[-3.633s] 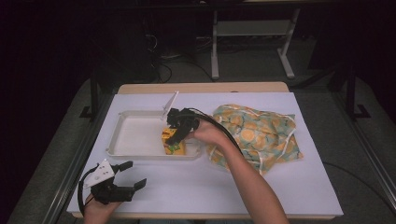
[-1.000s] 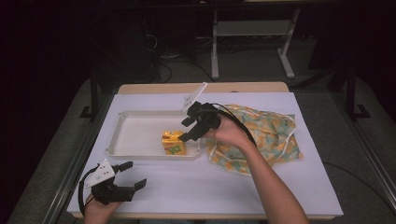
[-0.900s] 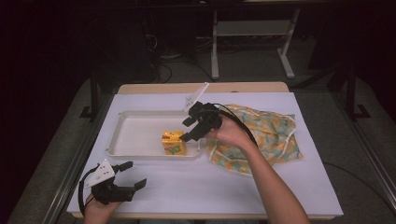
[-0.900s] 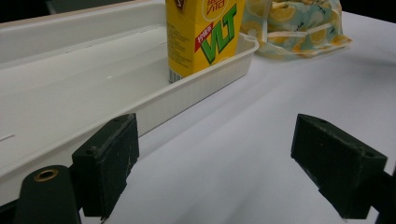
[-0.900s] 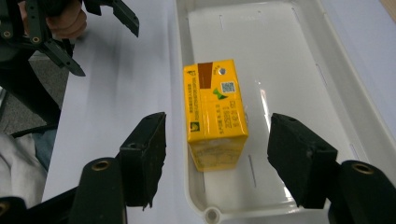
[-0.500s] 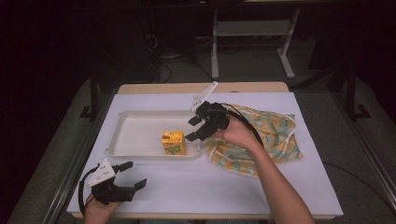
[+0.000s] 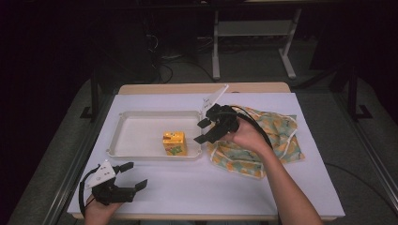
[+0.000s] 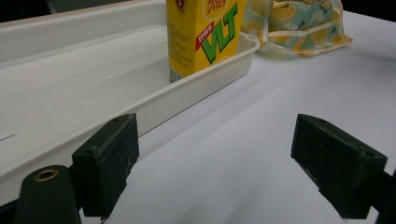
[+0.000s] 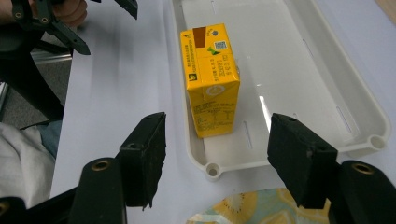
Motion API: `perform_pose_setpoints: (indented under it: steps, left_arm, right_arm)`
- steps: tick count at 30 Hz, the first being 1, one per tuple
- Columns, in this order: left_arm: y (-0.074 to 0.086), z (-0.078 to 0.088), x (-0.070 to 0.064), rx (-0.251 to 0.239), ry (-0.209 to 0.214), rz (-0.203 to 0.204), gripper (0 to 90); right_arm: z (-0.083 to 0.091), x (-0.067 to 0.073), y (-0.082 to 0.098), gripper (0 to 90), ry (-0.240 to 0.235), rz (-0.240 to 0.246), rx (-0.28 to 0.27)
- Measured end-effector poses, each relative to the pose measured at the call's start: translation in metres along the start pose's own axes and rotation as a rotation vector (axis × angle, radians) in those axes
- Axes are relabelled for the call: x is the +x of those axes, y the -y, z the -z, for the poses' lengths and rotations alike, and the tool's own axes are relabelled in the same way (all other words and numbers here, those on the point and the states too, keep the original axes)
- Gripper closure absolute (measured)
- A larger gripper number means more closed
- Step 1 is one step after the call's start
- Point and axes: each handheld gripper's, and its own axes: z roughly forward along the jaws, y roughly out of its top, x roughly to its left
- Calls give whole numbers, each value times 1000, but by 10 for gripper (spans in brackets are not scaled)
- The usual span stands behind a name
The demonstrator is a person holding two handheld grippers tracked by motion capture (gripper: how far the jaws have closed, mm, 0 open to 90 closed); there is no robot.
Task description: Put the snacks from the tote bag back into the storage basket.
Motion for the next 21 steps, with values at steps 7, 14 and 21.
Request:
perform_pose_setpoints:
  steps: [7, 14, 21]
  left_arm:
    - [0, 0, 0, 1, -3, 0, 149]
    - [0, 0, 0, 0, -2, 1, 149]
    - [0, 0, 0, -1, -5, 2, 149]
  right_arm:
    - [5, 1, 11, 360, 11, -21, 5]
    - [8, 0, 26, 350, 15, -52, 0]
    - [13, 1, 37, 348, 21, -78, 2]
